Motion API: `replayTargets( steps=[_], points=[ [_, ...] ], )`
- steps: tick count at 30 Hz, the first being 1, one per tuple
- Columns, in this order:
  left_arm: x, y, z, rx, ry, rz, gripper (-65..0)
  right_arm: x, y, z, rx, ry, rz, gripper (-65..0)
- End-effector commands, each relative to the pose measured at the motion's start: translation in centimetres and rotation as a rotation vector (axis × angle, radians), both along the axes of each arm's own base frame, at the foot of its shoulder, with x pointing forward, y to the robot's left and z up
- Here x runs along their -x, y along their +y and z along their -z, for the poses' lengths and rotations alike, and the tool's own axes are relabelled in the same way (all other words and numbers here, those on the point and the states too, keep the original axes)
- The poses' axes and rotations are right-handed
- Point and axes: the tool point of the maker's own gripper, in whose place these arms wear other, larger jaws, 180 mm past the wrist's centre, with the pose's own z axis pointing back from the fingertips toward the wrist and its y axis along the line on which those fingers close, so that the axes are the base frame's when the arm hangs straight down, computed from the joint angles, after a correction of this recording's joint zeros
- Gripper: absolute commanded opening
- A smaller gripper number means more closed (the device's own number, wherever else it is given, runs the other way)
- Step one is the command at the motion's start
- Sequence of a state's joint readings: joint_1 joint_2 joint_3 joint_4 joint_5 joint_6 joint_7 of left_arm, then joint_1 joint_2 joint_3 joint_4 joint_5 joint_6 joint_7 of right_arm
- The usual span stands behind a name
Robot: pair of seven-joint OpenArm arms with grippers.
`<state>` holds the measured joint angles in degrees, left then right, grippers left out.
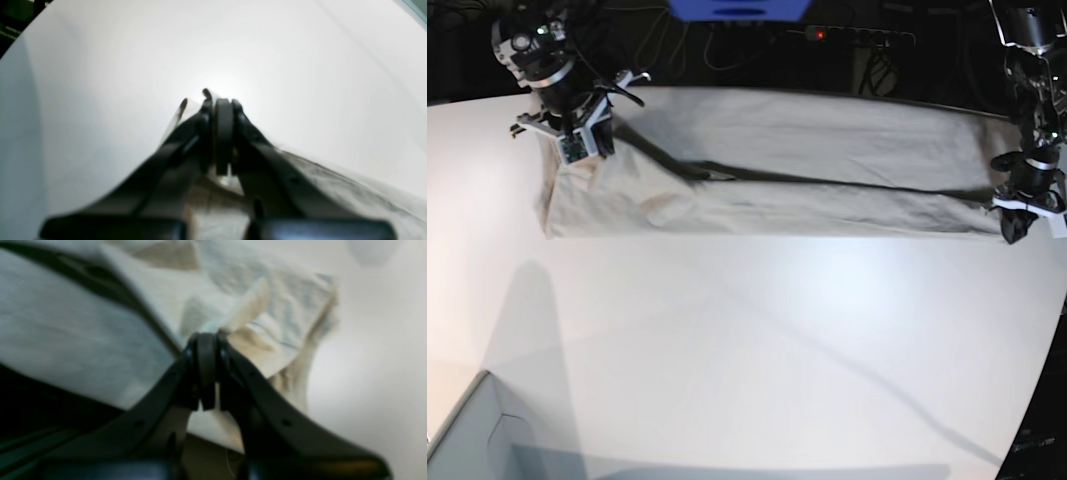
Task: Layout the t-shirt on the table in an organized manner, then fold the t-shirt properly
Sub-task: 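Pull the folded strip with both grippers to straighten it, then hold the strip ends with both grippers, adjusting the left gripper's end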
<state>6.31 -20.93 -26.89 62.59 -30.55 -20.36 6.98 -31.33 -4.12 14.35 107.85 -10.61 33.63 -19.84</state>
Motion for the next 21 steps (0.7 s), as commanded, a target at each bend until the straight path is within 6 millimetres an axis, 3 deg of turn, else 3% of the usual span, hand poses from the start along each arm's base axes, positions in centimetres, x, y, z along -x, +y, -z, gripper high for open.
replayTargets(
  steps=[1, 5, 8, 16, 21],
  points=[
    [-1.2, 0.8, -2.1, -0.024, -0.064, -0.002, -64.9, 0.3, 0.6, -0.4, -0.018, -0.015, -0.017, -65.0],
    [-2.7, 1.2, -2.5, -0.013, -0.085, -0.018, -64.9, 0.9, 2.0, -0.1, -0.039, 0.001, -0.052, -65.0],
    [-3.8, 1.6, -3.1, -0.005, -0.103, -0.029, -64.9, 1.2, 2.1, 0.0, -0.041, 0.008, -0.051, -65.0],
    [-4.0, 1.5, -3.3, -0.008, -0.110, -0.024, -64.9, 1.2, 0.0, 0.0, 0.003, 0.010, -0.034, -65.0],
    [-3.1, 1.6, -2.6, -0.002, -0.090, -0.028, -64.9, 2.1, -0.2, 1.7, -0.006, 0.061, -0.029, -65.0]
  ],
)
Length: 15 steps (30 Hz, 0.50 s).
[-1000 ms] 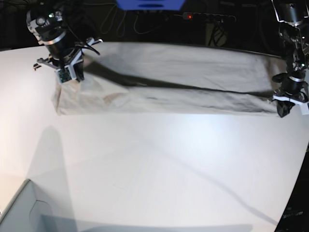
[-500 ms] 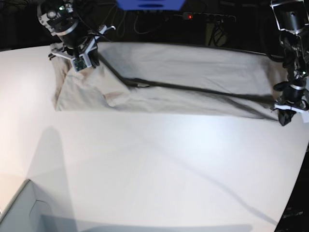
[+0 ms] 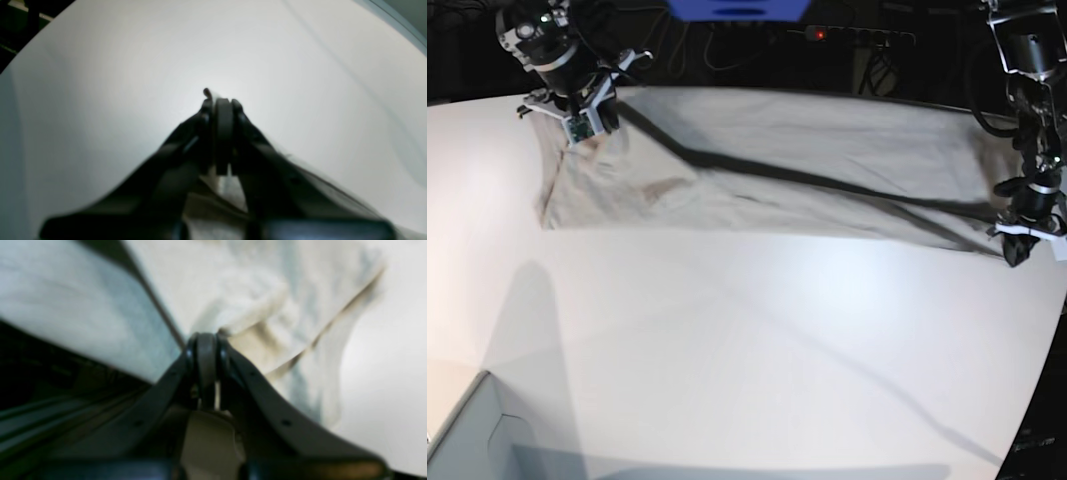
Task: Layout the t-shirt on the table in an organized manner, then fold the t-shirt properly
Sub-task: 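Hold the strip ends with both grippers, adjusting the left gripper's end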
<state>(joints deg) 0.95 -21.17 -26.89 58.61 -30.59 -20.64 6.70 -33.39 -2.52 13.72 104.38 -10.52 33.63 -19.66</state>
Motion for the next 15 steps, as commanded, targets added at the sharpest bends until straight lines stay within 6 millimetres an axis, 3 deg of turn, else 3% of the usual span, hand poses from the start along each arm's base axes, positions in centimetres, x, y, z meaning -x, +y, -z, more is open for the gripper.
replayTargets(
  steps=[1, 5, 10, 15],
  points=[
    [0.0, 1.0, -1.3, -0.023, -0.037, -0.007, -64.9, -0.2, 0.0, -0.3, -0.008, -0.019, -0.009, -65.0],
    [1.1, 0.6, -0.8, -0.028, -0.018, 0.003, -64.9, -0.3, 0.2, -0.1, -0.029, -0.040, -0.009, -65.0],
    [2.0, 0.2, -1.5, -0.056, -0.023, 0.031, -64.9, -0.3, 0.3, -0.1, -0.040, -0.054, -0.009, -65.0],
    [3.3, 0.2, -0.2, -0.055, 0.018, 0.029, -64.9, -0.2, 0.4, 0.0, -0.042, -0.052, -0.008, -65.0]
  ],
)
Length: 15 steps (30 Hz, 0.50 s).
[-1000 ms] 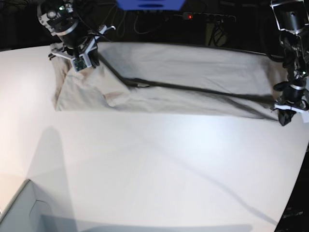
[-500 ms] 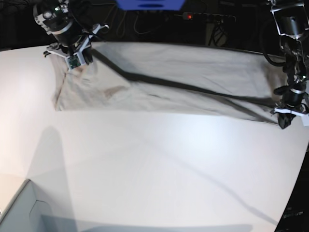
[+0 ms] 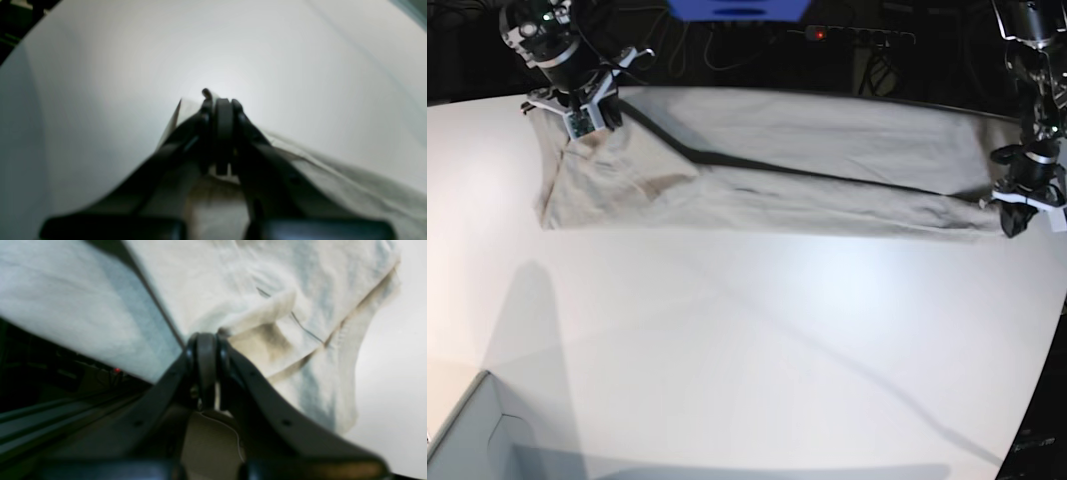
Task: Layout the t-shirt on the table in an organized manner, then fold the t-shirt properly
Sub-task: 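Hold the strip ends with both grippers, adjusting the left gripper's end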
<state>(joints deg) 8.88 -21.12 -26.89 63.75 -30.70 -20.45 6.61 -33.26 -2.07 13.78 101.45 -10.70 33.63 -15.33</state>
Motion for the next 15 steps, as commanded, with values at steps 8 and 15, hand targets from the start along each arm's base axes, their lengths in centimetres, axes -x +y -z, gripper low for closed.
replayTargets(
  steps=[8, 15],
  points=[
    [0.7, 1.4, 0.7, -0.007, 0.016, -0.024, -64.9, -0.2, 0.2, -0.6, -0.013, -0.028, -0.005, -65.0],
    [1.0, 2.9, 2.5, 0.010, 0.073, -0.062, -63.7, -0.1, 0.3, -0.6, -0.016, -0.026, -0.005, -65.0]
  ],
)
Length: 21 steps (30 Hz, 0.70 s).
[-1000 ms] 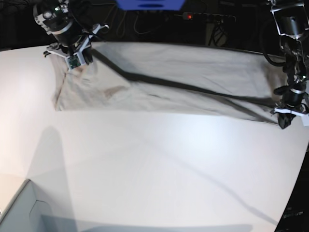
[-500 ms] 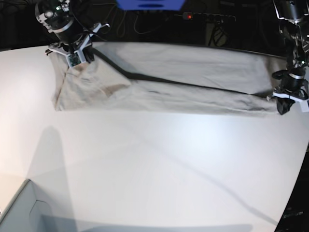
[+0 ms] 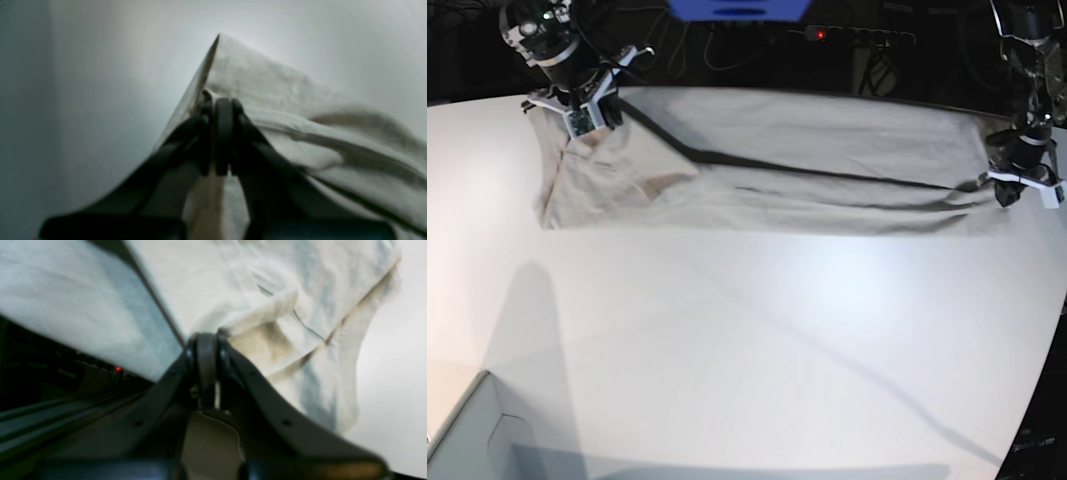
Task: Layout the t-shirt on the table in an organized manner, then fold the t-shirt properly
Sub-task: 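Hold the strip ends with both grippers, adjusting the left gripper's end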
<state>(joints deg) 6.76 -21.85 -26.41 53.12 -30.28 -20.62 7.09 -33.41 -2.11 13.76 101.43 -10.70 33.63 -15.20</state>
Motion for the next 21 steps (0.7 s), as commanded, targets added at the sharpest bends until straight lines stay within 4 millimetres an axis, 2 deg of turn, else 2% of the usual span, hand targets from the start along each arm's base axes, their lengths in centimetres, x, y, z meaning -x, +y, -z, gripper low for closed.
replayTargets(
  steps=[1, 2, 5, 7, 8, 16, 17, 21],
  points=[
    [-1.3, 1.9, -2.1, -0.042, -0.053, -0.007, -61.6, -0.2, 0.2, -0.6, -0.014, -0.027, -0.005, -65.0],
    [-1.0, 2.1, -1.8, -0.040, -0.043, -0.012, -57.8, -0.2, 0.2, -0.6, -0.014, -0.027, -0.005, -65.0],
    [-0.6, 2.5, -1.5, -0.039, -0.033, -0.023, -38.4, -0.3, 0.1, -0.6, -0.008, -0.024, -0.007, -65.0],
    [-0.6, 2.5, -1.6, -0.041, -0.033, -0.023, -29.7, -0.3, 0.1, -0.6, -0.008, -0.024, -0.007, -65.0],
    [-0.6, 2.6, -1.7, -0.044, -0.036, -0.022, -28.2, -0.3, 0.1, -0.6, -0.008, -0.024, -0.007, -65.0],
    [-0.4, 3.7, -2.3, -0.059, -0.040, -0.031, -28.8, 0.2, 0.1, -0.5, -0.005, -0.013, -0.008, -65.0],
    [-0.3, 4.5, -2.8, -0.067, -0.047, -0.048, -28.8, 0.5, 0.1, -0.4, -0.005, -0.007, -0.008, -65.0],
    [0.2, 6.2, -3.6, -0.070, -0.074, -0.109, -27.1, 0.3, -0.5, -1.3, 0.011, -0.028, 0.002, -59.0]
  ],
)
